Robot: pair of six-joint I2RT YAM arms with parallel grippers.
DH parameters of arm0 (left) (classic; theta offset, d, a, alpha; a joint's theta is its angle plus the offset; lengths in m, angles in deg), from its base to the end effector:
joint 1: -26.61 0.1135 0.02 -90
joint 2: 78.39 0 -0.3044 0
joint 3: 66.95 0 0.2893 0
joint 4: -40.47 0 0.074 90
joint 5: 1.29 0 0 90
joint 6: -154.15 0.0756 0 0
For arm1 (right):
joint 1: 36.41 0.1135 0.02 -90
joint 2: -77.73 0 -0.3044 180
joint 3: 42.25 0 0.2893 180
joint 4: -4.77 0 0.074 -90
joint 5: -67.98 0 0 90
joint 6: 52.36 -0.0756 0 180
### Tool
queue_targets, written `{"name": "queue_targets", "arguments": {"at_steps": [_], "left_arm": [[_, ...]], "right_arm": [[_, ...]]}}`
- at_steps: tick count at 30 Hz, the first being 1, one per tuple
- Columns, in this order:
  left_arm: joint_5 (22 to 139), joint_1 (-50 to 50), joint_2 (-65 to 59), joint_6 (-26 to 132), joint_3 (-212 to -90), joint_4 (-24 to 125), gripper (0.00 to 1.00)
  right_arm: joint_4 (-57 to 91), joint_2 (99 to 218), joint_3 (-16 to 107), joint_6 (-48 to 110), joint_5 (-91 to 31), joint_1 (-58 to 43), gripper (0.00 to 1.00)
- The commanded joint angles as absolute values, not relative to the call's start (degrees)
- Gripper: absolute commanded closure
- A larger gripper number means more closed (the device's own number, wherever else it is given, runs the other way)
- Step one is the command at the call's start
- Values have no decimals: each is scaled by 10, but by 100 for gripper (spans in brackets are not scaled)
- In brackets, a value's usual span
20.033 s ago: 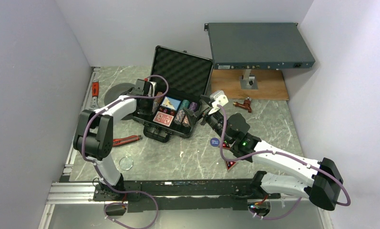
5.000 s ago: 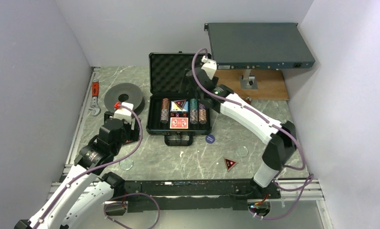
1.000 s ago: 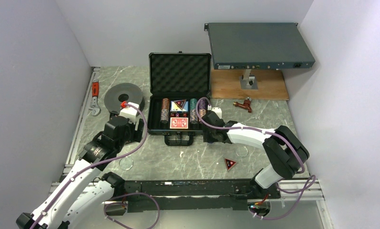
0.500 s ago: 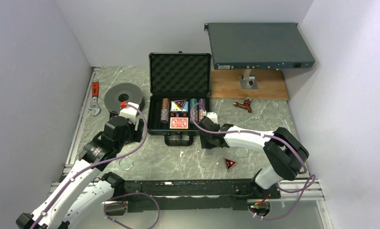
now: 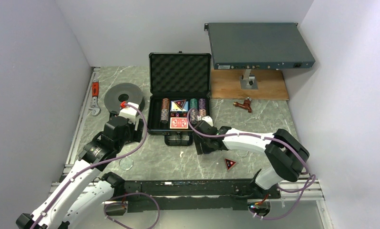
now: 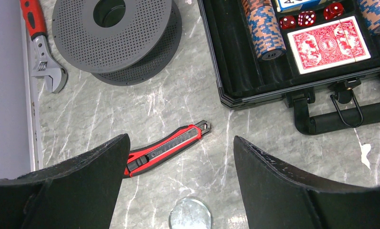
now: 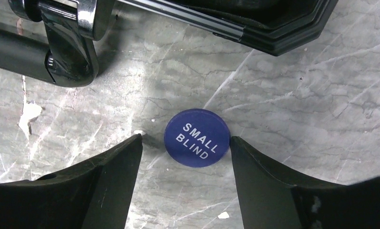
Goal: Pack up texas hold em set
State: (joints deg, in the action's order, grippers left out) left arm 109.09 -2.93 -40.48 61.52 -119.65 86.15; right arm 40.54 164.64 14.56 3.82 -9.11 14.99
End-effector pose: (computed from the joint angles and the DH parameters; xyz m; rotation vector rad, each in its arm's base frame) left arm 0.1729 -0.0677 0.3000 0.2754 2.0547 0.0322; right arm 0.2093 0.2351 0.1376 -0.3451 2.6556 0.1645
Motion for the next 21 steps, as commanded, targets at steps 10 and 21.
{"name": "queue_targets", "arguments": {"at_steps": [10,21], "left_arm": [[1086,-27,-408,614,-1214,853,15],[1082,-26,-412,614,-1213,852,15]], "right_arm": [[485,1671,163,57,-99,153,33],[470,1703,163,68,-118,153,39]]}}
